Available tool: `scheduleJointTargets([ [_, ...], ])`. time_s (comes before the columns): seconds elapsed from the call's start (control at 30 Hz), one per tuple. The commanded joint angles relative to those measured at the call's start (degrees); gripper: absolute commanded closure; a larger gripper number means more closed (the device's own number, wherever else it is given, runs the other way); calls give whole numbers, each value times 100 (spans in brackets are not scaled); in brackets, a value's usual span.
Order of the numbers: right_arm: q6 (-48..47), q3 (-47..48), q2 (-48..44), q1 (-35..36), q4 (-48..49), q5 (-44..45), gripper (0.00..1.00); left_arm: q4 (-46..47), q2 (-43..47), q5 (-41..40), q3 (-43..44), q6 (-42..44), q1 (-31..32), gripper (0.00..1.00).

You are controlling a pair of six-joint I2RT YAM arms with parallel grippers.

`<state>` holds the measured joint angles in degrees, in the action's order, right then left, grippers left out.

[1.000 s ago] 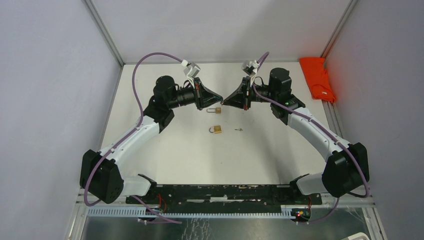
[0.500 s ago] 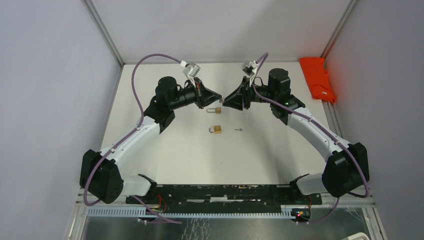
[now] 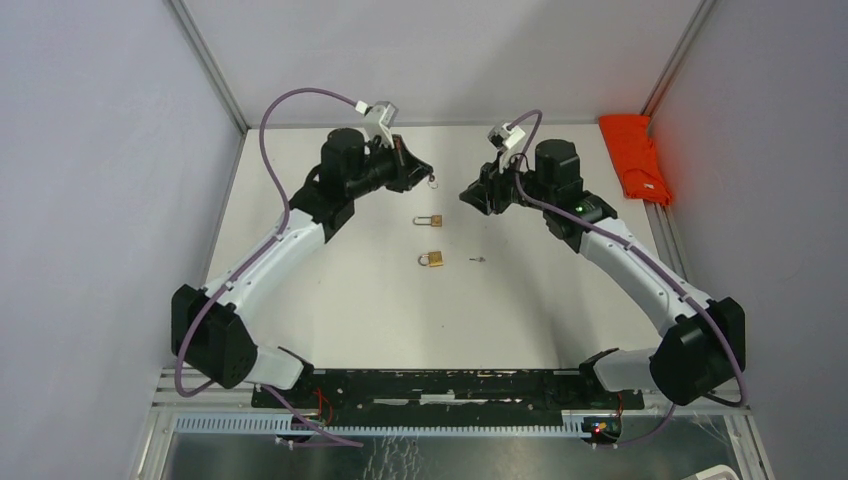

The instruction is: Unlock with the key

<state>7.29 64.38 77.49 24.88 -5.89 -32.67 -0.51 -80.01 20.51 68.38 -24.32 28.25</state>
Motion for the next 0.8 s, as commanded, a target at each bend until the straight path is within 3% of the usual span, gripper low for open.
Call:
scheduleJointTargets([
  [0.0, -609, 52, -291, 385, 45, 1478, 62, -1080, -363, -899, 860, -272, 1, 98],
  [0.17, -1180, -72, -275, 1144, 338, 3058, 71, -2198, -842, -1600, 1670, -747, 6, 98],
  [0.4, -1695, -373, -100, 1823, 1204, 4460, 82, -3500, -1497, -1480, 2805, -1343, 7, 98],
  [0.53, -1718, -536, 88, 1961, 1796, 4621, 84, -3625, -1493, -1300, 2805, -1646, 6, 98],
  [0.77, -1609, -444, 387, 2111, 2262, 4125, 81, -3671, -1495, -1135, 2744, -1761, 7, 98],
])
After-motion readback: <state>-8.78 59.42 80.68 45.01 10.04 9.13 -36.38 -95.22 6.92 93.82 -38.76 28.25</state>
